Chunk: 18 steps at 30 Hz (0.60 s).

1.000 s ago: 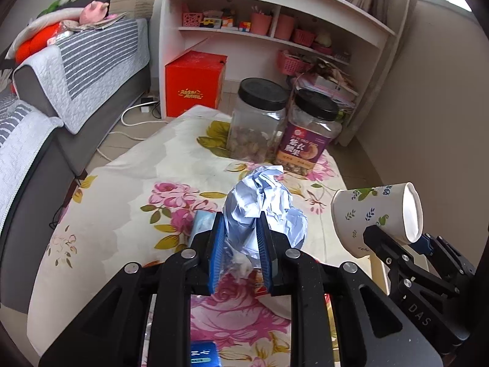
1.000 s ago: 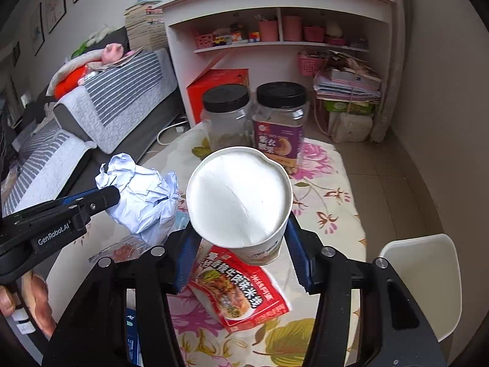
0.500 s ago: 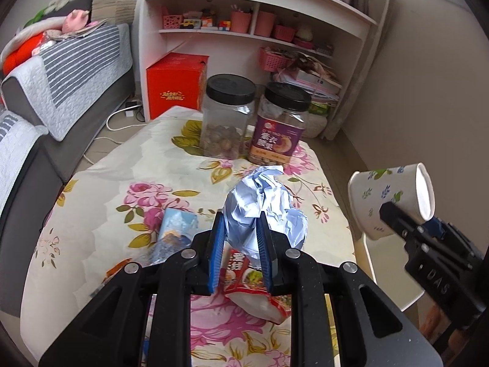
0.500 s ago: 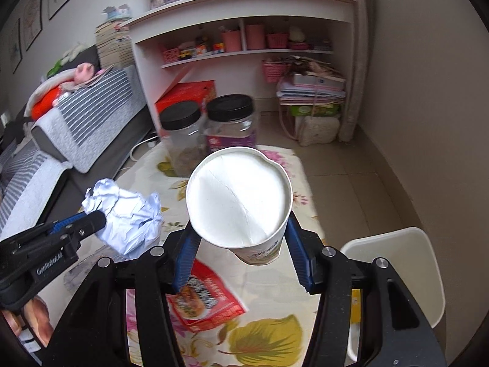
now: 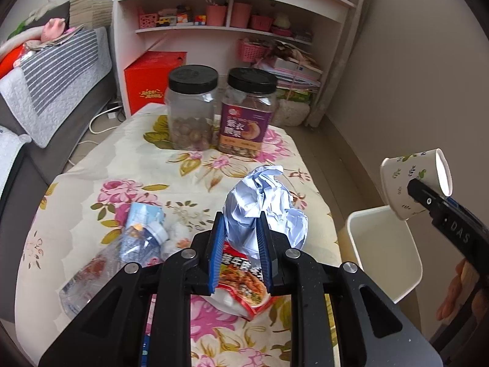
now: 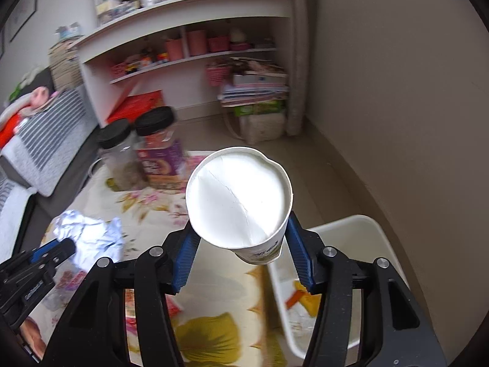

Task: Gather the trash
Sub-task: 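Carry the foil and white cup over the white wastebasket with both tools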

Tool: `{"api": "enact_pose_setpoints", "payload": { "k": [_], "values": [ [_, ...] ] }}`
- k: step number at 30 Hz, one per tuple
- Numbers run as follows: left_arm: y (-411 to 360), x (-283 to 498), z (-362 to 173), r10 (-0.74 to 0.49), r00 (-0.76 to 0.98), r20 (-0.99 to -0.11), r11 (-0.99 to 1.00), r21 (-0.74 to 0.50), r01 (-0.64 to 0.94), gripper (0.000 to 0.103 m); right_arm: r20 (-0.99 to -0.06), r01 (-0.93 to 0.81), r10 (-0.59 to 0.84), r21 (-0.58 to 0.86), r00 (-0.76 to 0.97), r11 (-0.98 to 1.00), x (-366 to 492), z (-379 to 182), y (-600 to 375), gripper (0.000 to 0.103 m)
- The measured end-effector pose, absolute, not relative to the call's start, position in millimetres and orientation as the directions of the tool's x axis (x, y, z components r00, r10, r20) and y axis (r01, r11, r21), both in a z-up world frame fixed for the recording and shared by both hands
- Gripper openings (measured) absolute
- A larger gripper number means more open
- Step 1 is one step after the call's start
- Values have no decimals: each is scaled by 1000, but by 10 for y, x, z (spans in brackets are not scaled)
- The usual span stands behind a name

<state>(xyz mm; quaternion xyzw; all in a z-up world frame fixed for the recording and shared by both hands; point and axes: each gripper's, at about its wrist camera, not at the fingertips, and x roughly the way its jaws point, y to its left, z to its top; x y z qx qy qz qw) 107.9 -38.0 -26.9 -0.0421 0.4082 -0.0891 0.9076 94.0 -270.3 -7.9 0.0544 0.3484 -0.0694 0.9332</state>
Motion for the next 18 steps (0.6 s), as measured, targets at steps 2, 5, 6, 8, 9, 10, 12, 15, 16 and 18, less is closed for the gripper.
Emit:
{"api": "enact_pose_setpoints", "payload": {
  "k": [2, 5, 6, 8, 9, 10, 12, 15, 16, 18],
  "values": [
    [-446, 1066, -282, -206, 648, -734, 978, -153, 139, 21, -668, 203, -120, 47, 735, 978, 934, -93, -2826, 52],
    [-542, 1044, -288, -223, 644, -732, 975, -157, 159, 21, -682, 254, -155, 47, 715, 966, 900, -122, -3035, 52],
    [-568, 1035, -292, -227, 643, -731, 974, -157, 165, 21, -685, 272, -168, 45, 709, 961, 885, -127, -3115, 52],
    [-627, 1030, -299, -232, 639, -733, 972, -154, 177, 21, -689, 302, -194, 38, 699, 953, 857, -135, -3242, 53],
    [-665, 1027, -305, -234, 636, -736, 971, -151, 183, 21, -693, 322, -209, 36, 690, 946, 841, -141, -3327, 53],
    [-688, 1027, -307, -236, 634, -737, 971, -151, 186, 21, -697, 333, -216, 35, 684, 942, 840, -144, -3362, 53],
    [-753, 1019, -313, -243, 628, -739, 969, -151, 196, 21, -712, 368, -241, 27, 659, 929, 825, -171, -3485, 54],
    [-876, 1004, -312, -252, 622, -741, 965, -146, 217, 21, -722, 424, -290, 6, 628, 906, 785, -193, -3636, 59],
    [-949, 998, -311, -256, 618, -743, 963, -139, 232, 21, -723, 438, -302, 2, 622, 899, 779, -186, -3656, 70],
    [-1062, 994, -307, -267, 612, -745, 959, -141, 247, 21, -709, 484, -344, -4, 616, 875, 723, -163, -3758, 83]
  ]
}}
